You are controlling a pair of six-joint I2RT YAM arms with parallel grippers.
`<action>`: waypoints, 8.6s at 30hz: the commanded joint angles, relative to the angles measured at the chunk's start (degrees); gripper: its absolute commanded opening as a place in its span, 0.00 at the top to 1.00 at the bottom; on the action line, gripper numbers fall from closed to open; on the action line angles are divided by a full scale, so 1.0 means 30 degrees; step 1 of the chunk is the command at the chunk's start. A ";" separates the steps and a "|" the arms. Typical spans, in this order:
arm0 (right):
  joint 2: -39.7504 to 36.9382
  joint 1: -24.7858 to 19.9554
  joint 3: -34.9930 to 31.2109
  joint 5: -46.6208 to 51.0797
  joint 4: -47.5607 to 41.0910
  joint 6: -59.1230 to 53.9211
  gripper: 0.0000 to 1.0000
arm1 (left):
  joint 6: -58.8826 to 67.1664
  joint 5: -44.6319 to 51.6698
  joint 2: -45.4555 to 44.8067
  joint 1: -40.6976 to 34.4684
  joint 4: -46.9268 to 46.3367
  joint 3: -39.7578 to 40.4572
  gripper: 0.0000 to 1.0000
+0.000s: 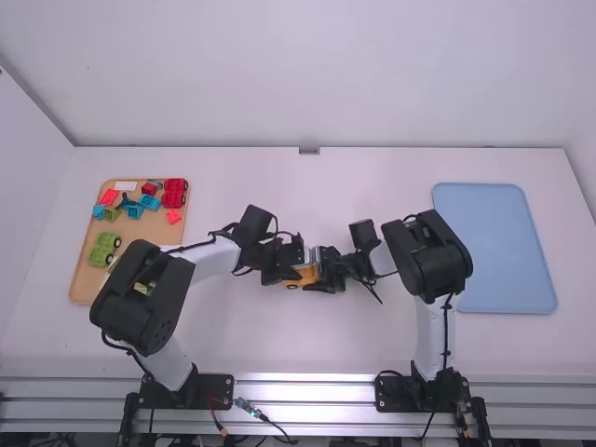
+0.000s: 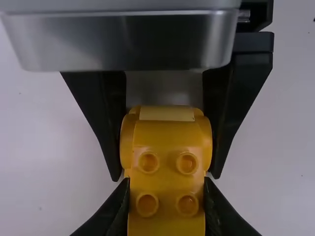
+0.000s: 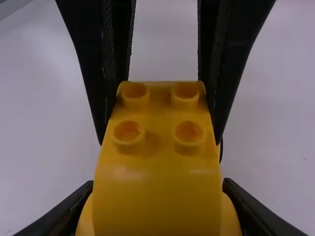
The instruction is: Assemble lego blocks to make yellow taxi
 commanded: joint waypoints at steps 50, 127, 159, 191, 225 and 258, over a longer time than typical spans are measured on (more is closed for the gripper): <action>0.0321 0.0102 -0.0066 0.0692 -0.0313 0.0692 0.73 | -0.1622 -0.0619 -0.0340 -0.0299 -0.0516 0.0029 0.22; -1.1467 -0.9355 -0.0066 1.5548 -0.5370 0.7213 0.65 | -0.4005 -0.2178 -0.9127 0.6237 0.2573 -0.4080 0.01; -0.3825 -1.9103 -0.0066 1.0812 0.1523 1.1169 0.01 | -0.5972 -0.2106 -0.9127 0.6317 0.7374 -0.5668 0.01; -1.5248 -1.2050 0.6295 1.8746 -1.7515 1.5234 0.01 | -1.8452 -0.8553 -0.9557 0.6324 -0.1813 0.0539 0.01; -2.5260 -0.6626 -0.2974 2.1117 -0.8295 1.9638 0.50 | -1.8145 -1.1777 -1.8951 0.7202 0.2131 -0.7326 0.50; -3.7609 -0.6626 -1.4830 2.1117 -0.8295 1.9638 1.00 | -1.8145 -1.1777 -3.0757 0.7202 0.2131 -1.5770 1.00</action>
